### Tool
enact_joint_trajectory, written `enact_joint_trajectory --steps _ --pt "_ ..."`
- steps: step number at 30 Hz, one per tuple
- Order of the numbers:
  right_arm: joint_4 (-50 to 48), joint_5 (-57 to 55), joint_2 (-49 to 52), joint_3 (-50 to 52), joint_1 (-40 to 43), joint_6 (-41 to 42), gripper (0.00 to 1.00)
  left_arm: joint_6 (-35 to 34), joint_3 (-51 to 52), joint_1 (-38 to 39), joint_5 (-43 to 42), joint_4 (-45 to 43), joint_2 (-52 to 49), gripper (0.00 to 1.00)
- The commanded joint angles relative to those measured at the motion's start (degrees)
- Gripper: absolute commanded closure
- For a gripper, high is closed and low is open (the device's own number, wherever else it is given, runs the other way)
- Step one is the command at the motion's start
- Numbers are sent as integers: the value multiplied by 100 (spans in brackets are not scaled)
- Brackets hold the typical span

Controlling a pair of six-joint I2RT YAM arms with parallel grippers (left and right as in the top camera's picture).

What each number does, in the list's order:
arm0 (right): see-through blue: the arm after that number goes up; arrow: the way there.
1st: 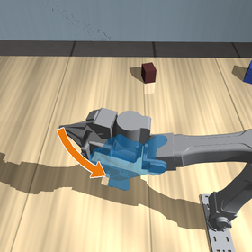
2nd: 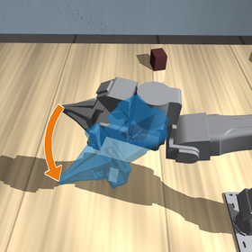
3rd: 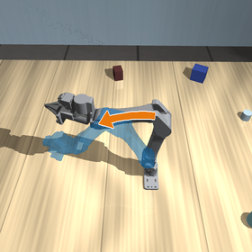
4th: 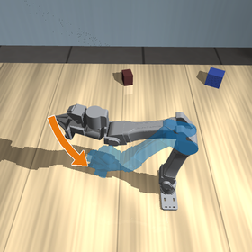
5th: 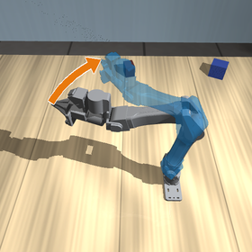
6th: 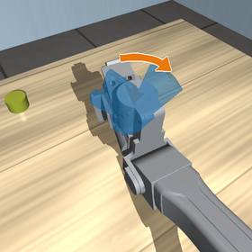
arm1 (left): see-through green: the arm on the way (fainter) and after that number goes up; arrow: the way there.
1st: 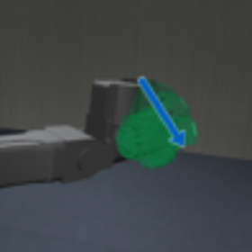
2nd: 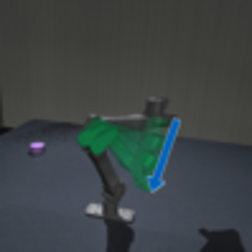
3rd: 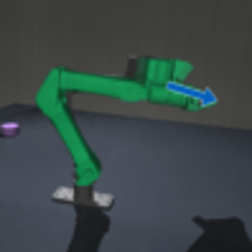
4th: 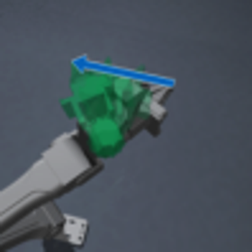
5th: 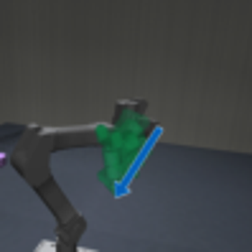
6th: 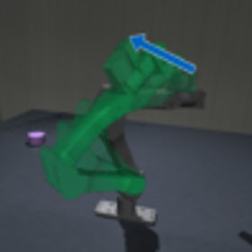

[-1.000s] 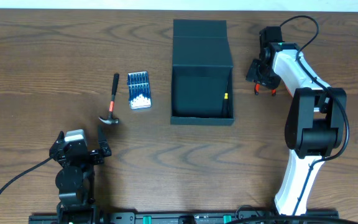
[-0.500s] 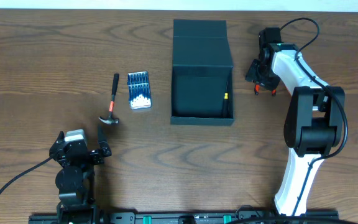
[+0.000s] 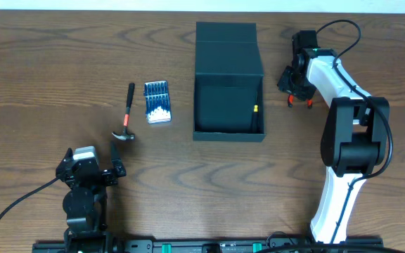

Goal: Pack container
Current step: 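Carry the pliers with the right gripper over the box and lower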

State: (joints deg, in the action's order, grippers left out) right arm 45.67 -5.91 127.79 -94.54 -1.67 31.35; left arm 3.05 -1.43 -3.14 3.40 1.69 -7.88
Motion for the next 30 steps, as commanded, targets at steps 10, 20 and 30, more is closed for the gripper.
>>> enact_joint_trajectory --steps 10,20,30 --pt "170 -118 348 70 -15 31 99 33 116 22 133 216 15 2" --pt "455 -120 326 -188 26 -280 99 33 116 22 133 214 15 1" --pt "1414 -175 326 -1904 26 -728 99 33 116 22 133 214 15 2"
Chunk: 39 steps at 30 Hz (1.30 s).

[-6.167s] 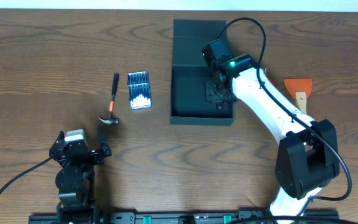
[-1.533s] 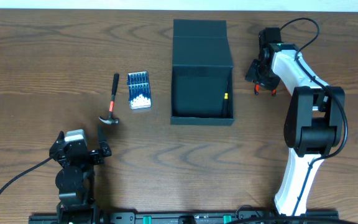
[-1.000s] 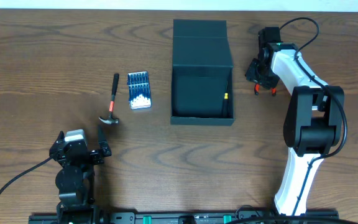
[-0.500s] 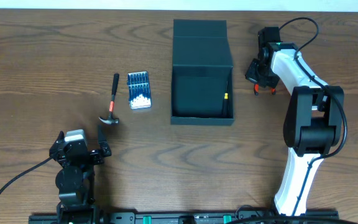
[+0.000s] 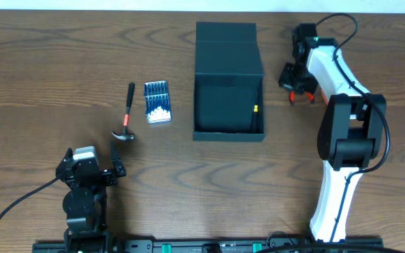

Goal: Pack container
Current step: 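Carry the pliers with the right gripper over the box and lower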

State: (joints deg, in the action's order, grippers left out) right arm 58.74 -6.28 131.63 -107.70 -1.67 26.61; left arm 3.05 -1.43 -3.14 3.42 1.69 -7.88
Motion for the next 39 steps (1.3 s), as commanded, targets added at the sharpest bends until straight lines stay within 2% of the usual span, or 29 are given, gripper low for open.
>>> enact_joint_trajectory --steps 1,9,14,28,39 --pt "214 -155 -59 -802 26 -282 99 33 116 22 131 214 15 1" --pt "1121 -271 -59 -2339 4 -479 99 33 116 22 129 214 15 1" --pt "1663 -249 -59 -2905 -181 -841 99 33 116 22 131 214 15 1" --pt "2653 -208 -61 -3134 -1464 -1097 99 33 116 22 131 214 15 2" --pt "3071 70 -61 -3134 -2273 -734 99 33 116 22 131 214 15 1"
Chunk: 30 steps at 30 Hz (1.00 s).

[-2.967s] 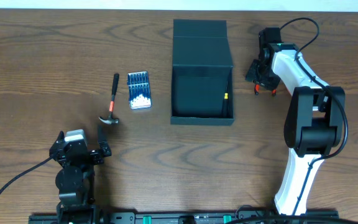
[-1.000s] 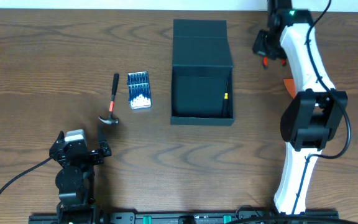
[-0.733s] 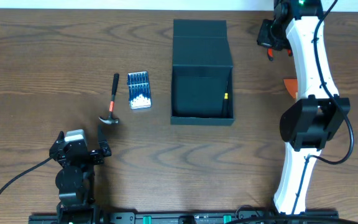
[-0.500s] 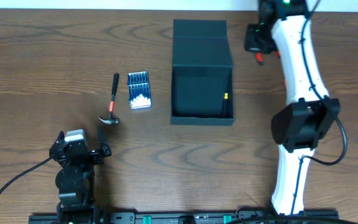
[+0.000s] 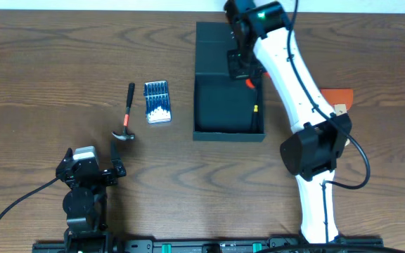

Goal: Pack container
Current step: 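Carry the pliers with the right gripper over the box and lower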

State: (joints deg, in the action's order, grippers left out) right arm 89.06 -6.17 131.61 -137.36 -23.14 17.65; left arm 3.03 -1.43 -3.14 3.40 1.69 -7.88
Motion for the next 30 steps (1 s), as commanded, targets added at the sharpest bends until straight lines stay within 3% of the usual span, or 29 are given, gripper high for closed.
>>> enact_joint_trajectory --steps 1,9,23,30 --pt "61 61 -59 -168 -181 168 99 35 116 22 131 214 15 1" --pt "358 68 -57 -166 -428 645 99 35 116 22 133 214 15 2" --pt "476 170 -55 -136 -634 723 99 35 116 22 133 216 15 1" --pt "315 168 -55 385 -756 813 99 35 116 22 131 216 15 1"
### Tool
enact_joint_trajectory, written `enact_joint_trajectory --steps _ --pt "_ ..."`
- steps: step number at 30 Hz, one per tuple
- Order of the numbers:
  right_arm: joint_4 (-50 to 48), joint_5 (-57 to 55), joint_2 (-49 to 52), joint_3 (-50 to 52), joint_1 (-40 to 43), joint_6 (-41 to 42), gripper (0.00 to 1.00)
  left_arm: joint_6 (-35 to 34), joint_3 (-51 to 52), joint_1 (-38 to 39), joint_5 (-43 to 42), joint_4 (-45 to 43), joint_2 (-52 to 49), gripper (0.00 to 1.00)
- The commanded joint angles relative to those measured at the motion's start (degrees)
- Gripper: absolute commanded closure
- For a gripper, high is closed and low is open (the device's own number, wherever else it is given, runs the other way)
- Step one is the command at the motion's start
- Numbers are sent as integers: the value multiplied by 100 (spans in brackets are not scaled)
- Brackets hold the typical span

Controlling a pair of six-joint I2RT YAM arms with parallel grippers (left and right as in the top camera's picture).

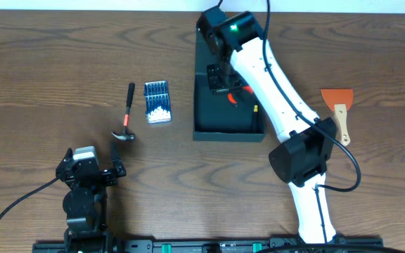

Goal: Pack container
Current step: 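Carry the pliers with the right gripper over the box and lower, then release the pliers in the box and withdraw the right gripper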

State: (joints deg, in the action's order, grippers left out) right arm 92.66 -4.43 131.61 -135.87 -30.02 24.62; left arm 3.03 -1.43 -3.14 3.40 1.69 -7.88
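Note:
The black open box (216, 126) stands at the table's middle, its lid folded back at the far side. My right gripper (221, 83) hangs over the box's inside, shut on a red-handled tool (235, 96) that sticks out toward the box's right wall. A small yellow-tipped item (256, 109) lies against that wall inside. Left of the box lie a blue case of bits (157, 102) and a hammer (126, 117). My left gripper (116, 160) rests open near the front left, holding nothing.
An orange scraper with a wooden handle (339, 111) lies on the table to the right of the box. The right arm stretches from the front edge up across the box's right side.
My right gripper has moved with the red-handled tool from the box's far right corner to the left and nearer, over the box's inside. The left arm is unchanged.
My right gripper was on the table right of the box, at the red-handled tool. It stayed there a second later. Then it held the tool over the box's far right corner, baring the orange scraper. Now it holds the tool over the box's middle.

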Motion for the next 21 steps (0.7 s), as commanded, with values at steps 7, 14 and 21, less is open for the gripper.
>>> enact_joint_trajectory --steps 7,14,21 --pt "-520 -4 -55 1034 -35 173 99 35 116 22 133 214 15 2" --pt "-813 -4 -55 1521 37 243 99 35 116 22 131 214 15 2" --pt "-1220 -7 -55 1884 59 280 99 35 116 22 133 214 15 2"
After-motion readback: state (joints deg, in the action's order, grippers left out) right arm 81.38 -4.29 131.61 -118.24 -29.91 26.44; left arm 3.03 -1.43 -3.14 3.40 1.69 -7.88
